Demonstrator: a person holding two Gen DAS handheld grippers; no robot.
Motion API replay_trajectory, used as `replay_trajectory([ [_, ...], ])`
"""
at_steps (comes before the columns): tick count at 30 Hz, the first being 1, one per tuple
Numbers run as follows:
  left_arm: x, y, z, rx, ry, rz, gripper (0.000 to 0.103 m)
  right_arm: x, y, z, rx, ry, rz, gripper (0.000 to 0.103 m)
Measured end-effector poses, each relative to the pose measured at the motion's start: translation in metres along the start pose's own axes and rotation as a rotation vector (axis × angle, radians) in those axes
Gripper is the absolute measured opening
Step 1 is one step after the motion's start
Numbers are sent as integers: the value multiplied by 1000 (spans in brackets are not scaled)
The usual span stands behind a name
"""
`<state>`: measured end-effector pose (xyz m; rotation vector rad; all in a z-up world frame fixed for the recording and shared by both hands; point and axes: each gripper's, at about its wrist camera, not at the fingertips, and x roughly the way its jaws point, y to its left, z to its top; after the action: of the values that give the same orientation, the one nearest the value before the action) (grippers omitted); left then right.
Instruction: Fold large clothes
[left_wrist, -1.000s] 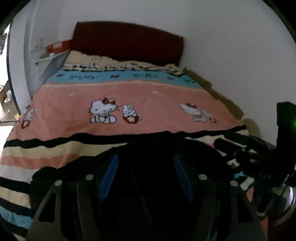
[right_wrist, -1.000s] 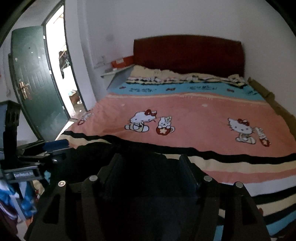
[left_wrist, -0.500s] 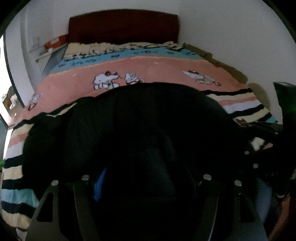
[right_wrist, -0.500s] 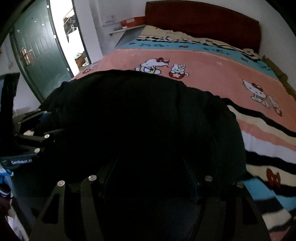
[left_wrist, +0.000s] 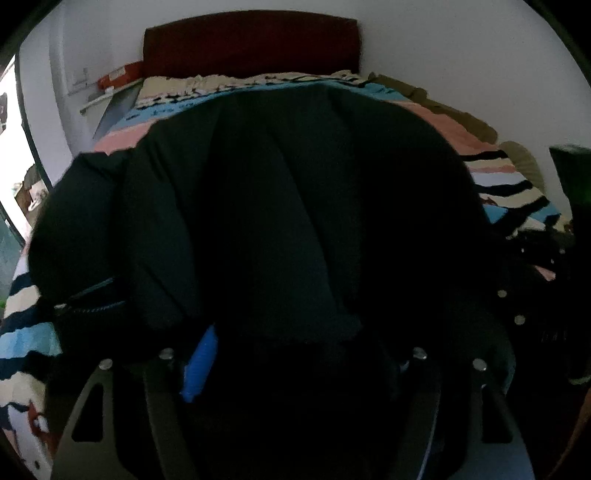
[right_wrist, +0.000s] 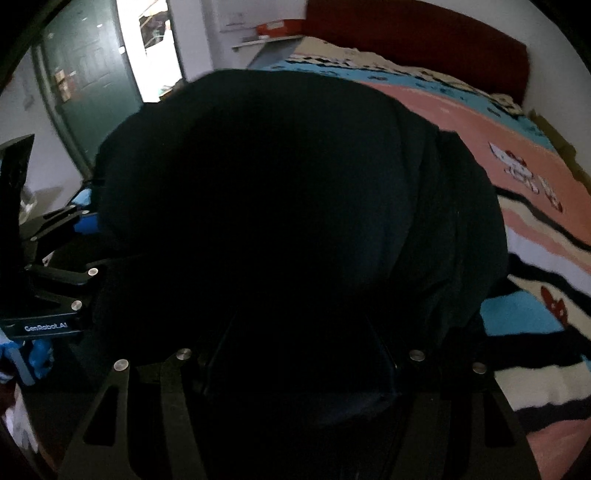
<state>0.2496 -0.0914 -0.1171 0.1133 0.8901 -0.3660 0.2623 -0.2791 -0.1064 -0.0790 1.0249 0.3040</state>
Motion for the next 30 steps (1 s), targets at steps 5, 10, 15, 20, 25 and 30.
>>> replay_trajectory([
  [5,21,6,6,-22,7,2,73,21,-12,7,48,7,1,64],
  [10,10,3,10,-4,27,10,73,20,-9,11,43,31,-19,64],
  [15,-6,-7,-8,55,16,30,73,-3,-7,-5,55,0,3,64],
  [20,-16,-5,4,-9,29,14,73,-9,0,-5,95,9,-46,64],
  [25,-55,8,-15,-61,-12,-43,73,-51,3,-23,116,-40,-37,68],
  [30,-104,43,-41,-122,-16,-48,73,-86,-17,-51,142,-65,-78,73],
])
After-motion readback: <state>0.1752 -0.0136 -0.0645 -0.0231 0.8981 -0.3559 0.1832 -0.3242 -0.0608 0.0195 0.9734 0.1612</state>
